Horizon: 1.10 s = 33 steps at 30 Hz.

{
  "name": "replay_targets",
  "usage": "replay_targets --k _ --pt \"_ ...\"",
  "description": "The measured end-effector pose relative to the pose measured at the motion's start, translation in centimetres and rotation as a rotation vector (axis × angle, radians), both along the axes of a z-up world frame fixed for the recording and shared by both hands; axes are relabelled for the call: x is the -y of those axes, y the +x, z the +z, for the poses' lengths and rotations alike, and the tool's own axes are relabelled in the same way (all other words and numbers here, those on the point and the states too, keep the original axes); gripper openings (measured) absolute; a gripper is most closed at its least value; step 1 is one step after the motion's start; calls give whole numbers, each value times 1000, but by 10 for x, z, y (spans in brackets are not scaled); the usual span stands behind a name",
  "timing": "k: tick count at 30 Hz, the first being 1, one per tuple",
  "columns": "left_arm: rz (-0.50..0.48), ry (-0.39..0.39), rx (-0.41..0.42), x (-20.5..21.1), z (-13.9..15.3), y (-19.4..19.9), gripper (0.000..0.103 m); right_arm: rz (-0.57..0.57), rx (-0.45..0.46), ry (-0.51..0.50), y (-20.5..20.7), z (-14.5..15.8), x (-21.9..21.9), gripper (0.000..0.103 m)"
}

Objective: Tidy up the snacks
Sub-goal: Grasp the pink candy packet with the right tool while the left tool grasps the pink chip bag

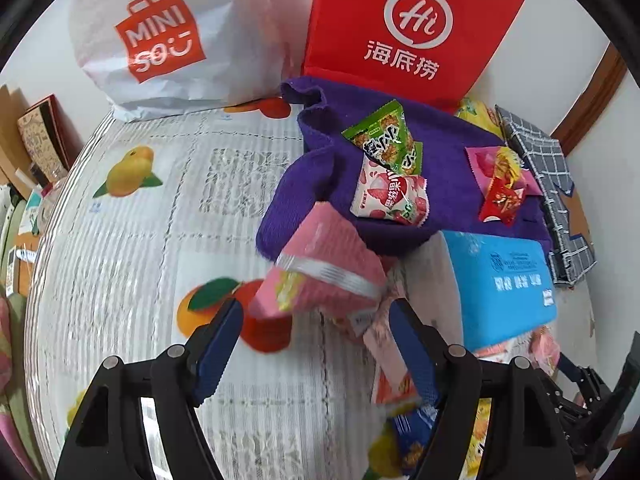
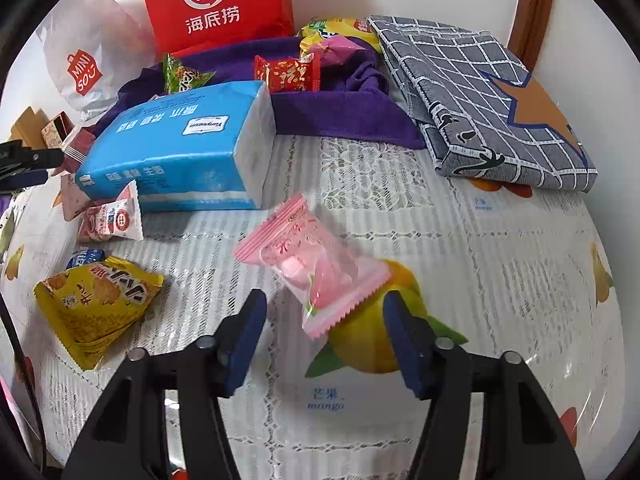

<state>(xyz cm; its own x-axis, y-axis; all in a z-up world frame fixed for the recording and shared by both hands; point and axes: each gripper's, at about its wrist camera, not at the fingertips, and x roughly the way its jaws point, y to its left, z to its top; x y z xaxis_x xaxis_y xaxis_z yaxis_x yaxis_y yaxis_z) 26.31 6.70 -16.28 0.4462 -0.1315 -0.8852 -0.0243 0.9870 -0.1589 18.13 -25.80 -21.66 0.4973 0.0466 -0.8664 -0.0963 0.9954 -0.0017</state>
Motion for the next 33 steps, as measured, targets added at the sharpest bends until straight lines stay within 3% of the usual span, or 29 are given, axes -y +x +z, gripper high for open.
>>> replay_targets --k 15,25,29,33 --pt "-48 -3 -69 17 -32 36 75 38 17 -13 25 -7 -10 64" --pt "-41 -71 -53 7 -30 30 59 89 19 -18 24 -6 -17 64" --pt "-34 -79 -38 0 -24 22 58 99 39 -29 19 0 -14 64" --pt "-28 -84 -25 -5 -16 15 58 119 83 -51 14 10 -13 76"
